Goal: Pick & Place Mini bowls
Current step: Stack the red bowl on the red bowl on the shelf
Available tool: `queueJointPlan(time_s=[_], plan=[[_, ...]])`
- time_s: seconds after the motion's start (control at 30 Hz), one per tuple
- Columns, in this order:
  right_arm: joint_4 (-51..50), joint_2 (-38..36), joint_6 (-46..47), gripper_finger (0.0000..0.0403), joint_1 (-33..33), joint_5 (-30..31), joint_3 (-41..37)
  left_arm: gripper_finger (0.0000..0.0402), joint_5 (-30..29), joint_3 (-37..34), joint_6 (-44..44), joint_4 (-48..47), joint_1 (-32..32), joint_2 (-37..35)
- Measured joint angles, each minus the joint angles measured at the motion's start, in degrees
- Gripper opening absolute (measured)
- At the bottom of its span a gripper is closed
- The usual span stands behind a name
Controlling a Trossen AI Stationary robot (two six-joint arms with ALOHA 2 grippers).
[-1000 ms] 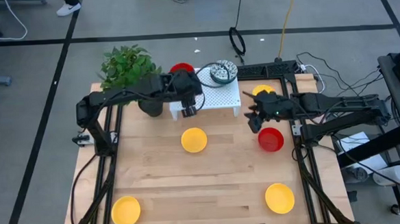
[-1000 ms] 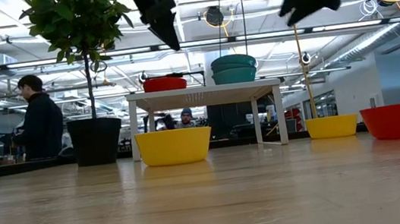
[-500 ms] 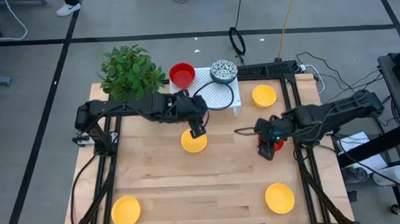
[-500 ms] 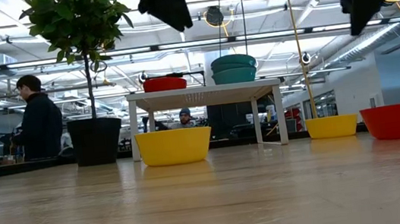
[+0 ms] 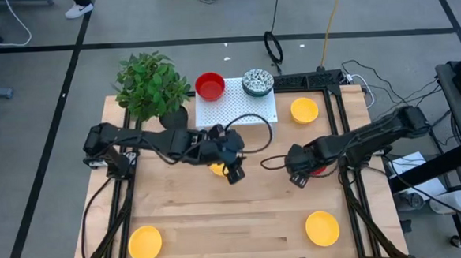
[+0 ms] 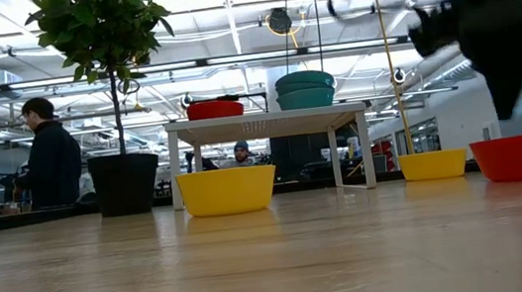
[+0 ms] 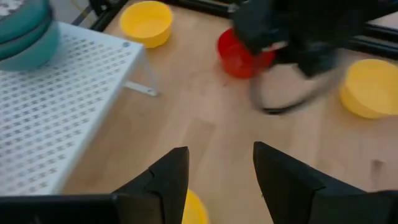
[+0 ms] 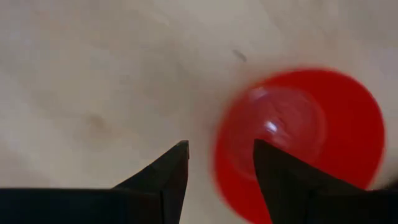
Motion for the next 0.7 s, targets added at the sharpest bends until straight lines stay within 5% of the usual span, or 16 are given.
queueJointPlan(time_s=[0.3, 0.7], plan=[[12.2, -1.2, 4.3, 0.0165, -2.1, -7.5, -12.2, 0.0184, 0.0, 0.0, -0.8, 2.8, -2.4, 0.0], [12.9, -4.1, 3.5, 0.0135, -1.3, -7.5, -12.2, 0.0184, 0.0, 0.0, -0.8, 4.1, -0.7, 0.1]])
